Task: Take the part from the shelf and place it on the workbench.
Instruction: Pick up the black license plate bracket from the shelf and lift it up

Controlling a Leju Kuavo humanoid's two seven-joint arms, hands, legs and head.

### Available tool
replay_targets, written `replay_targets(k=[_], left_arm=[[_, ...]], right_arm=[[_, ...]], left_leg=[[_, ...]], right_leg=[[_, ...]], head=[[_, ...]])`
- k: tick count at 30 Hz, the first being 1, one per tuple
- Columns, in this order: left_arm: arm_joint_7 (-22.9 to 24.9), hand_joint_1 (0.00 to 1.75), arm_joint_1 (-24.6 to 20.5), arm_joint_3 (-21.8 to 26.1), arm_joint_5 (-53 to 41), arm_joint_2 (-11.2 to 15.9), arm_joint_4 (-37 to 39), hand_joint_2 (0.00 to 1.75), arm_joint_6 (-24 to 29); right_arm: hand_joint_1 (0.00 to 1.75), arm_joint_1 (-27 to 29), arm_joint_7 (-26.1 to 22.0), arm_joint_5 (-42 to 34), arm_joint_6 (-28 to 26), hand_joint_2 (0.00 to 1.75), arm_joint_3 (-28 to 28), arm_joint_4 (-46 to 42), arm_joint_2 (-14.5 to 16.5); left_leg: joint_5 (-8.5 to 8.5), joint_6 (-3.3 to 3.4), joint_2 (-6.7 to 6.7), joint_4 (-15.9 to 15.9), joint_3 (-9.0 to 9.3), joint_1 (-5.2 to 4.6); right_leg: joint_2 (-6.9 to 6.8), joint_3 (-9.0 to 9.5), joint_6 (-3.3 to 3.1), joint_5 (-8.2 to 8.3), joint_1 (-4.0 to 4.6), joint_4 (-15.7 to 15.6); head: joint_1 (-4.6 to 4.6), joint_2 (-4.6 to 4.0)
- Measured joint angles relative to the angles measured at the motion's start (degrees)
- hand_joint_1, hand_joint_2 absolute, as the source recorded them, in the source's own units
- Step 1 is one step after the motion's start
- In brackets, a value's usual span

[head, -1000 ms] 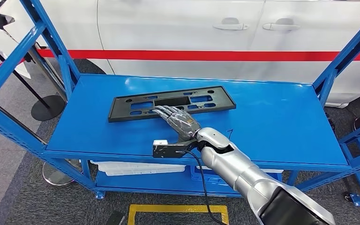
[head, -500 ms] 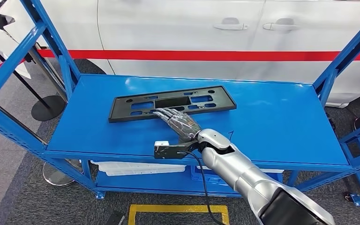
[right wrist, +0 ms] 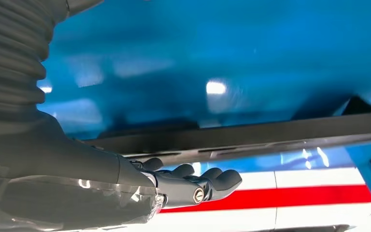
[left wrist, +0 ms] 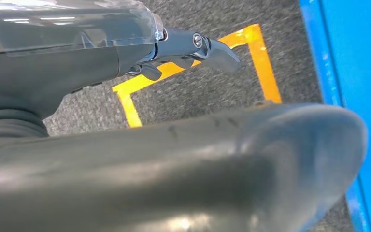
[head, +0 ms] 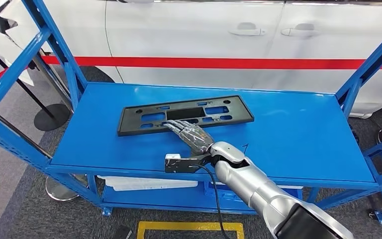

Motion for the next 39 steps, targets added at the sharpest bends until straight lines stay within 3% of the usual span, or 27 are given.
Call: replay_targets(k=[2, 6, 10, 30, 33, 35, 36, 39], left_arm=[[0.1, 0.0, 0.0, 0.0, 0.1, 0.0, 0.0, 0.0, 0.2], [0.5, 0.0, 0.0, 0.1, 0.2, 0.0, 0.0, 0.0, 0.6], [0.7, 0.0, 0.0, 0.3, 0.3, 0.0, 0.0, 0.0, 0.8], [-0.1, 0.0, 0.0, 1.3, 1.4, 0.0, 0.0, 0.0, -0.4], [-0.7, 0.0, 0.0, 1.7, 2.0, 0.1, 0.0, 0.0, -1.2], [-1.1, 0.0, 0.0, 1.9, 2.0, 0.1, 0.0, 0.0, -1.3], [-1.2, 0.0, -0.1, 1.9, 2.0, 0.1, 0.0, 0.0, -1.2], [-1.0, 0.0, -0.1, 2.1, 2.0, 0.1, 0.0, 0.0, -0.9]], right_arm=[[0.0, -0.1, 0.0, 0.0, 0.4, 1.75, -0.1, 0.0, 0.0], [0.0, -0.1, 0.0, 0.1, 0.8, 1.75, -0.3, 0.0, 0.2], [0.0, -0.1, -0.1, 0.1, 0.9, 1.75, -0.4, 0.0, 0.3], [0.0, -0.1, -1.3, -2.4, 3.3, 1.75, -1.0, 0.0, 0.3], [0.0, 0.0, -1.2, -2.4, 3.6, 1.75, -1.3, 0.0, 0.4], [0.0, 0.0, -1.2, -2.4, 3.7, 1.75, -1.4, 0.0, 0.4], [0.0, -0.1, -1.2, -2.4, 3.8, 1.75, -1.4, 0.0, 0.4], [0.0, 0.2, -1.1, -2.4, 3.9, 1.75, -1.5, 0.0, 0.4]], left_leg=[[-0.22, -0.52, 0.06, 0.0, 0.2, 0.12], [-0.65, -1.05, 0.2, -0.4, 0.71, 0.27], [-0.88, -1.25, 0.21, -0.6, 0.8, 0.32], [-0.85, -1.34, 0.2, -0.6, 0.9, 0.35], [-0.83, -0.64, 0.21, -1.2, 1.14, 0.28], [-0.63, -0.06, 0.31, -2.0, 2.15, 0.57], [-0.54, 0.05, 0.36, -2.3, 2.62, 0.69], [-0.67, -0.02, 0.36, -2.3, 3.01, 0.76]], right_leg=[[0.01, 1.37, -0.64, 0.62, 0.39, -3.2], [0.19, 2.22, -0.15, 0.92, 0.43, -3.9], [0.21, 2.12, -0.41, 0.57, 0.46, -3.8], [0.2, 2.23, -0.51, 0.58, 0.38, -3.7], [0.17, 2.38, 0.17, 1.16, 0.27, -3.2], [0.13, 1.84, 0.8, 0.67, 0.17, -1.8], [0.12, 0.84, 1.1, -0.47, 0.02, 0.1], [0.05, -4.59, 1.96, -4.9, -0.86, 9.9]], head=[[-0.01, 0.0], [-0.04, 0.02], [-0.04, 0.01], [-0.04, 0.02], [-0.04, 0.02], [-0.03, 0.01], [-0.02, 0.01], [-0.02, 0.01]])
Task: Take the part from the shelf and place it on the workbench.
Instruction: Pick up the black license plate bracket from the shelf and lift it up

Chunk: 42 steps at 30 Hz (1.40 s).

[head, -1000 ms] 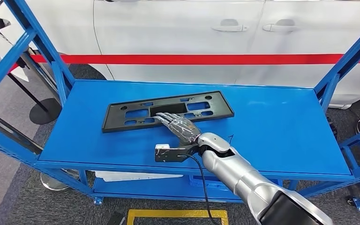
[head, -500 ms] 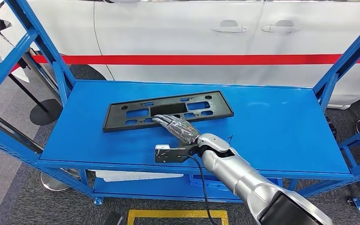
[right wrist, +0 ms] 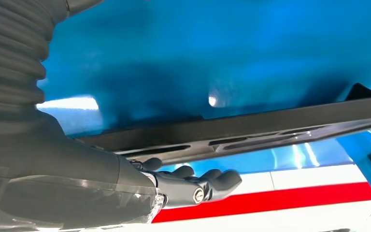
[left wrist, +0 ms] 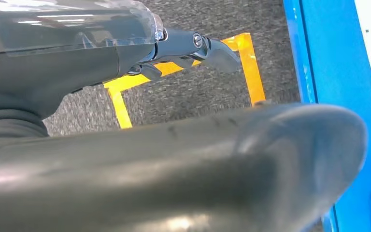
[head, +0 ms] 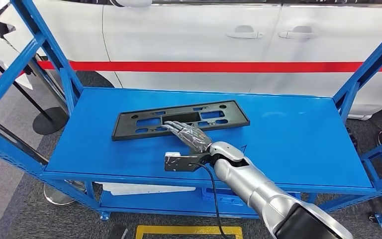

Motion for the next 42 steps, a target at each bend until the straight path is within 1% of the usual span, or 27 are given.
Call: replay_targets(k=[1, 2, 3, 4, 5, 6, 7, 8, 10, 11, 12, 13, 15, 16, 17, 18, 20, 21, 22, 23, 24, 27, 31, 35, 39, 40, 42], left_arm=[[0.1, 0.0, 0.1, 0.1, 0.0, 0.0, 0.0, 0.0, 0.1], [0.2, 0.0, 0.1, 0.1, 0.0, 0.0, 0.0, 0.0, 0.2], [0.3, 0.0, 0.2, 0.2, 0.0, 0.0, 0.0, 0.0, 0.3], [0.4, 0.0, 0.2, 0.2, 0.0, 0.0, 0.0, 0.0, 0.5], [0.5, 0.0, 0.2, 0.3, 0.0, 0.0, 0.0, 0.0, 0.7], [0.5, 0.0, 0.1, 0.3, 0.0, 0.0, 0.0, 0.0, 0.8], [0.5, 0.0, 0.1, 0.4, 0.0, 0.0, 0.0, 0.0, 1.0], [0.5, 0.0, 0.2, 0.4, 0.0, -0.1, 0.0, 0.0, 1.0], [0.5, 0.0, 0.3, 0.4, 0.0, -0.1, 0.0, 0.0, 1.1], [0.5, 0.0, 0.4, 0.4, 0.0, -0.1, 0.0, 0.0, 1.1], [0.5, 0.0, 0.3, 0.5, 0.0, -0.1, 0.0, 0.0, 1.1], [0.5, 0.0, 0.3, 0.5, 0.0, -0.1, 0.0, 0.0, 1.1], [0.5, 0.0, 0.4, 0.6, 0.0, -0.1, 0.0, 0.0, 1.1], [0.5, 0.0, 0.5, 0.6, 0.0, -0.1, 0.0, 0.0, 1.1], [0.5, 0.0, 0.6, 0.6, 0.0, -0.1, 0.0, 0.0, 1.1], [0.6, 0.0, 0.6, 0.6, -0.1, -0.1, 0.0, 0.0, 1.1], [0.9, 0.0, 0.5, 0.7, 0.0, -0.1, 0.0, 0.0, 1.0], [1.0, 0.0, 0.4, 0.7, 0.0, -0.1, 0.0, 0.0, 1.0], [1.2, 0.0, 0.3, 0.7, 0.0, -0.1, 0.0, 0.0, 1.0], [1.2, 0.0, 0.3, 0.8, 0.0, -0.1, 0.0, 0.0, 1.0], [1.3, 0.0, 0.2, 0.8, 0.0, -0.1, 0.0, 0.0, 1.0], [1.4, 0.0, 0.3, 0.8, 0.0, -0.1, 0.0, 0.0, 1.1], [1.2, 0.0, 0.3, 0.8, 0.0, -0.1, 0.0, 0.0, 1.0], [1.0, 0.0, 0.3, 0.8, -0.1, -0.1, 0.0, 0.0, 1.0], [1.0, 0.0, 0.2, 0.8, -0.1, -0.1, 0.0, 0.0, 0.9], [1.0, 0.0, 0.2, 0.8, -0.1, -0.1, 0.0, 0.0, 1.0], [1.0, 0.0, 0.2, 0.8, 0.0, -0.1, 0.0, 0.0, 1.0]], right_arm=[[0.0, 0.1, 0.1, 0.0, 0.2, 1.75, 0.0, 0.0, 0.0], [0.0, 0.2, 0.2, 0.0, 0.4, 1.75, 0.0, 0.0, 0.1], [0.0, 0.2, 0.3, 0.0, 0.7, 1.75, 0.0, 0.0, 0.3], [0.0, 0.2, 0.5, 0.0, 1.0, 1.75, 0.0, 0.0, 0.5], [0.0, 0.1, 0.6, 0.0, 1.3, 1.75, 0.0, 0.0, 0.6], [0.0, -0.1, 0.6, -0.1, 1.5, 1.75, 0.0, 0.0, 0.8], [0.0, -0.2, 0.6, -0.2, 1.6, 1.75, 0.0, 0.0, 0.9], [0.0, -0.2, 0.7, -0.3, 1.8, 1.75, 0.0, 0.1, 1.0], [0.0, -0.3, 0.7, -0.6, 1.9, 1.75, 0.0, 0.1, 1.2], [0.0, -0.4, 0.7, -0.8, 1.9, 1.75, 0.0, 0.1, 1.3], [0.0, -0.5, 0.7, -0.9, 1.9, 1.75, 0.0, 0.1, 1.4], [0.0, -0.5, 0.7, -0.9, 1.9, 1.75, 0.0, 0.1, 1.4], [0.0, -0.2, 0.7, -1.0, 1.8, 1.75, 0.0, 0.1, 1.5], [0.0, 0.0, 0.7, -1.0, 1.8, 1.75, 0.0, 0.1, 1.5], [0.0, 0.2, 0.7, -1.0, 1.7, 1.75, 0.0, 0.2, 1.5], [0.0, 0.3, 0.7, -1.0, 1.7, 1.75, 0.0, 0.2, 1.5], [0.0, 0.4, 0.8, -1.0, 1.7, 1.75, 0.0, 0.2, 1.5], [0.0, 0.4, 0.8, -1.0, 1.7, 1.75, 0.0, 0.2, 1.5], [0.0, 0.4, 0.8, -1.0, 1.7, 1.75, 0.0, 0.2, 1.5], [0.0, 0.4, 0.9, -1.0, 1.7, 1.75, 0.0, 0.2, 1.5], [0.0, 0.4, 0.9, -1.0, 1.7, 1.75, 0.0, 0.2, 1.5], [0.0, 0.4, 1.1, -1.5, 2.2, 1.75, 0.0, 0.1, 1.5], [0.0, 0.6, 0.7, -4.5, 4.9, 0.0, -0.7, 0.0, 1.4], [0.0, 0.8, -0.3, -8.5, 8.8, 1.75, -2.3, 0.0, 1.1], [0.0, 0.6, -0.7, -11.5, 11.5, 1.75, -3.7, 0.0, 1.0], [0.0, 0.5, -0.6, -11.9, 11.8, 1.75, -3.9, 0.0, 1.0], [0.0, 0.3, -0.6, -12.3, 12.1, 1.75, -4.2, 0.0, 1.0]], left_leg=[[-0.15, -0.15, -0.03, 0.1, 0.12, 0.06], [-0.38, -0.38, -0.06, 0.2, 0.3, 0.16], [-0.72, -0.66, -0.09, 0.3, 0.61, 0.31], [-1.18, -1.02, -0.11, 0.4, 0.96, 0.47], [-1.64, -1.44, -0.13, 0.7, 1.23, 0.6], [-2.09, -1.89, -0.14, 0.9, 1.3, 0.69], [-2.49, -2.35, -0.13, 1.1, 1.34, 0.72], [-2.72, -2.76, -0.12, 1.3, 1.4, 0.73], [-3.21, -3.45, -0.04, 1.7, 1.65, 0.79], [-3.67, -3.75, 0.02, 2.6, 1.32, 0.86], [-4.58, -4.03, 0.07, 4.6, 0.33, 0.96], [-5.89, -4.27, 0.13, 7.8, -1.35, 1.08], [-8.55, -4.63, 0.15, 15.2, -5.87, 1.25], [-8.88, -4.73, 0.15, 17.5, -7.66, 1.32], [-8.06, -4.77, 0.15, 17.8, -8.57, 1.36], [-6.12, -4.77, 0.15, 16.0, -8.43, 1.38], [-1.15, -4.49, 0.2, 8.7, -6.15, 1.37], [0.02, -4.25, 0.27, 5.5, -5.16, 1.23], [0.75, -3.89, 0.3, 3.6, -4.56, 1.09], [0.7, -3.61, 0.31, 2.9, -4.39, 0.98], [0.81, -3.48, 0.27, 2.6, -4.37, 0.94], [1.54, -3.38, 0.08, 2.5, -4.34, 0.94], [1.59, -2.82, 0.07, 2.5, -4.41, 0.76], [1.58, -2.48, 0.07, 2.5, -4.46, 0.67], [1.56, -2.36, 0.07, 2.6, -4.56, 0.5], [1.55, -2.34, 0.06, 2.6, -4.57, 0.47], [1.56, -2.34, 0.06, 2.6, -4.58, 0.44]], right_leg=[[-0.03, -1.23, 0.16, -0.3, -0.3, 1.8], [-0.06, -1.43, 0.31, 0.54, -0.55, 1.5], [-0.1, -0.47, 0.39, 2.44, -0.78, -1.1], [-0.12, 1.15, 0.42, 4.73, -0.97, -5.0], [-0.1, 2.69, 0.37, 6.05, -0.94, -8.5], [-0.09, 3.83, 0.09, 6.72, -0.8, -11.1], [-0.03, 4.33, -0.29, 6.73, -0.64, -12.3], [0.01, 4.42, -0.79, 6.19, -0.4, -12.4], [0.02, 4.88, -1.66, 6.28, -0.38, -12.5], [-0.02, 5.23, -2.01, 6.1, -0.44, -12.7], [-0.04, 5.57, -2.29, 5.97, -0.53, -12.8], [-0.06, 5.83, -2.52, 5.78, -0.58, -12.9], [-0.07, 6.17, -2.84, 5.38, -0.51, -12.9], [-0.04, 6.37, -2.89, 5.18, -0.48, -12.8], [0.0, 6.61, -2.89, 4.98, -0.46, -12.8], [0.06, 6.9, -2.83, 4.77, -0.47, -12.8], [0.13, 7.55, -2.58, 4.37, -0.46, -12.7], [0.14, 7.69, -2.36, 4.25, -0.42, -12.6], [0.15, 7.73, -2.06, 4.16, -0.35, -12.6], [0.15, 7.71, -1.79, 4.06, -0.26, -12.6], [0.11, 7.66, -1.91, 3.98, -0.13, -12.6], [-0.02, 7.75, -3.0, 4.02, 0.0, -12.7], [0.01, 7.93, -2.63, 4.36, -0.12, -13.2], [0.01, 8.04, -2.27, 4.55, -0.2, -13.5], [0.0, 8.03, -1.1, 4.59, -0.44, -13.6], [0.0, 8.02, -0.9, 4.57, -0.49, -13.6], [-0.01, 8.0, -0.79, 4.57, -0.52, -13.6]], head=[[0.0, 0.01], [0.0, 0.01], [0.0, 0.01], [0.0, 0.0], [0.01, 0.0], [-0.01, 0.0], [-0.01, 0.0], [-0.02, 0.01], [-0.02, 0.01], [-0.03, 0.01], [-0.02, 0.0], [-0.03, -0.01], [-0.02, -0.01], [-0.02, -0.01], [-0.02, -0.01], [-0.02, -0.01], [-0.02, 0.01], [-0.02, 0.0], [-0.02, 0.01], [-0.02, 0.0], [-0.01, 0.0], [0.03, 0.0], [0.02, 0.0], [0.02, -0.01], [0.02, -0.01], [0.02, -0.01], [0.02, -0.01]])
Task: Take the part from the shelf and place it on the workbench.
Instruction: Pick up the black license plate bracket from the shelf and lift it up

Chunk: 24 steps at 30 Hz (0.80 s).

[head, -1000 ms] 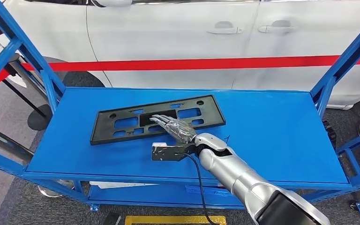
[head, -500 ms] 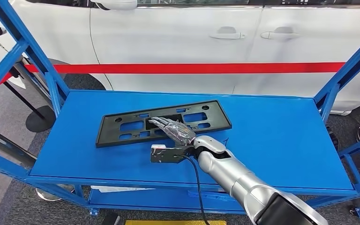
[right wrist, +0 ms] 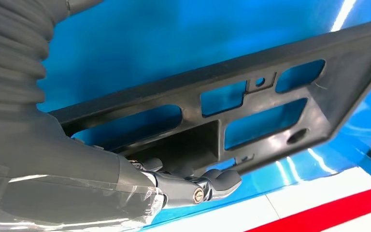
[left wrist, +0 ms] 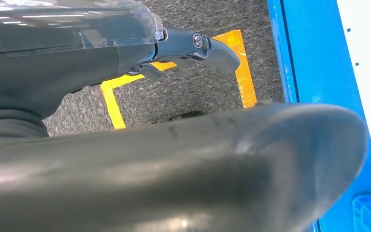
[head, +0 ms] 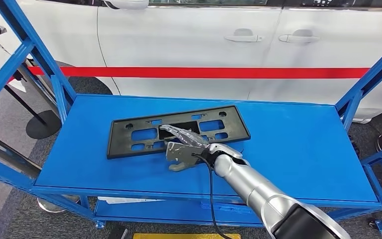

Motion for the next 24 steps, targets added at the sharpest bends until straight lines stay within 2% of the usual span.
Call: replay_targets(k=[20, 24], left_arm=[[-0.7, 0.0, -0.1, 0.0, -0.7, 0.0, 0.0, 0.0, -0.3], [-0.7, 0.0, -0.1, 0.0, -0.7, 0.0, 0.0, 0.0, -0.4]], right_arm=[[0.0, 0.4, -0.1, -2.7, 0.3, 1.75, -0.8, -1.0, -1.5], [0.0, 0.7, -1.4, -2.5, -0.7, 1.75, -0.9, -2.2, -1.7]], left_leg=[[0.0, 0.0, 0.01, 0.0, -0.04, 0.02], [0.0, 0.0, 0.01, 0.0, -0.05, 0.02]], right_leg=[[0.01, -0.11, 0.05, -0.04, 0.01, 0.1], [0.01, -0.13, 0.05, -0.04, 0.01, 0.1]], head=[[0.0, 0.01], [0.0, 0.01]])
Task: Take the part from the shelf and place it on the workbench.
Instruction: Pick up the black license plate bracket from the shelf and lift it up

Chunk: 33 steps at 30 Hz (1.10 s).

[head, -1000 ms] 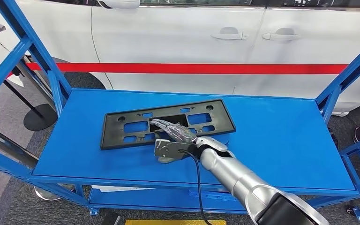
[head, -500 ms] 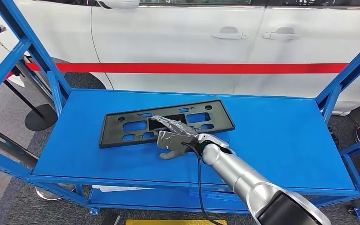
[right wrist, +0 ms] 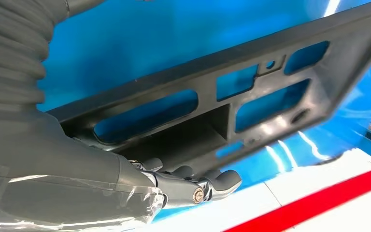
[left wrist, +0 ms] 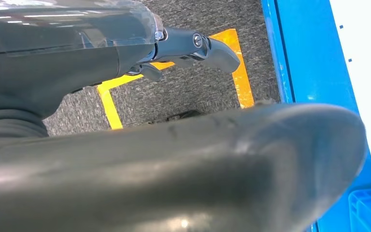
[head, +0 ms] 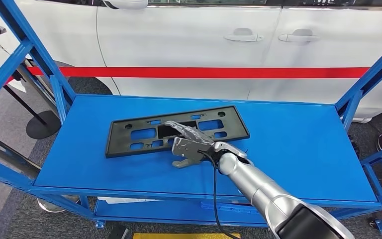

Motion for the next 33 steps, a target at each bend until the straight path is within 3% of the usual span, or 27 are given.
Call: replay_targets(k=[5, 13, 20, 33], left_arm=[[0.1, 0.0, -0.2, 0.0, -0.1, 0.0, 0.0, 0.0, 0.0], [0.8, 0.0, -0.4, 0.0, -0.4, 0.0, 0.0, 0.0, 0.0], [0.8, 0.0, -0.4, 0.0, -0.4, 0.0, 0.0, 0.0, 0.1], [0.9, 0.0, -0.6, -0.2, -1.2, 0.0, 0.0, 0.0, -0.9]], right_arm=[[0.0, 0.9, -4.7, 0.7, -2.0, 1.75, 0.0, -3.7, -0.4], [0.0, 1.8, -5.0, -5.4, 8.5, 1.75, -0.3, -6.7, -0.8], [0.0, 1.6, -5.8, 7.3, -3.8, 1.75, 0.2, -7.6, -0.8], [0.0, 2.6, -10.7, 9.3, -3.4, 1.75, 1.3, -6.0, -1.3]], left_leg=[[0.0, 0.0, 0.01, 0.0, -0.02, 0.0], [0.0, 0.0, 0.01, 0.0, -0.05, 0.01], [0.0, 0.0, 0.01, 0.0, -0.05, 0.0], [0.0, 0.0, 0.0, 0.0, -0.08, 0.0]], right_leg=[[0.0, -0.04, 0.0, 0.0, 0.01, 0.0], [0.0, -0.05, 0.01, -0.01, 0.01, 0.0], [0.0, -0.05, 0.01, -0.01, 0.0, 0.0], [0.0, -0.08, 0.02, -0.02, 0.0, 0.0]], head=[[0.0, 0.01], [0.0, 0.0], [0.0, 0.01], [0.0, 0.01]])
